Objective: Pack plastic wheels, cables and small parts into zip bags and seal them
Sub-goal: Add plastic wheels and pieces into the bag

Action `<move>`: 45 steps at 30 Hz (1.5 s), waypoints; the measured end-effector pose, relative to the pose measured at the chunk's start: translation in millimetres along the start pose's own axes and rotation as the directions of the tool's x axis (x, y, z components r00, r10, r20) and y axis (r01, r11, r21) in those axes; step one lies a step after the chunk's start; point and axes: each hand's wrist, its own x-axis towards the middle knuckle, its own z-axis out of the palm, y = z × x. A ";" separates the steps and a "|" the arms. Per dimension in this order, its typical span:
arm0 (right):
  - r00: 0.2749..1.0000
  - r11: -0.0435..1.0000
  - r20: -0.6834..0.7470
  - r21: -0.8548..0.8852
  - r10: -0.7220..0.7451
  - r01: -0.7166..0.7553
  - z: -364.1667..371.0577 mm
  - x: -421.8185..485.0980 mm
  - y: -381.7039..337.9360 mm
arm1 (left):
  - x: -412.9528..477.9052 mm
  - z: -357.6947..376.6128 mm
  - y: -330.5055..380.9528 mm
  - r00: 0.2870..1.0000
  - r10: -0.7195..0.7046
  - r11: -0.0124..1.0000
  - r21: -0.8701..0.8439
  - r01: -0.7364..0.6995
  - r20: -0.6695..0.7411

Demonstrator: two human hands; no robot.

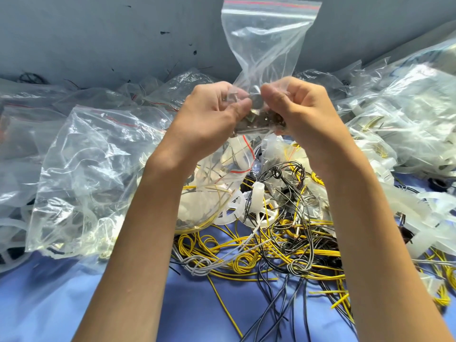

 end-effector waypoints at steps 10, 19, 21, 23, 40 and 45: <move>0.994 0.994 -0.106 0.111 -0.010 0.022 3.8 1.6 -6.7 | -1.6 3.2 3.4 0.996 0.029 0.998 0.064 -0.024 -0.082; 0.968 0.998 0.246 -0.006 0.055 -0.055 -0.2 -6.7 -1.3 | -1.3 -4.6 -1.0 1.000 0.006 0.996 0.084 -0.005 -0.004; 0.974 0.993 0.210 0.055 0.090 -0.104 0.4 -5.8 -0.9 | -0.5 -8.3 -5.4 0.999 -0.032 0.986 0.165 0.025 0.037; 0.981 0.989 0.158 0.075 0.116 -0.129 0.6 -4.9 -0.8 | -0.8 -12.5 -8.9 0.996 -0.053 0.965 0.261 0.033 0.070; 0.988 0.983 0.008 -0.103 0.156 -0.154 1.8 0.7 1.9 | 1.6 -20.8 -21.5 0.978 -0.131 0.826 0.529 0.197 -0.160; 0.967 0.966 0.097 0.084 0.236 -0.244 9.8 2.1 -0.9 | 2.0 -18.5 -18.9 0.980 -0.101 0.827 0.534 0.178 -0.171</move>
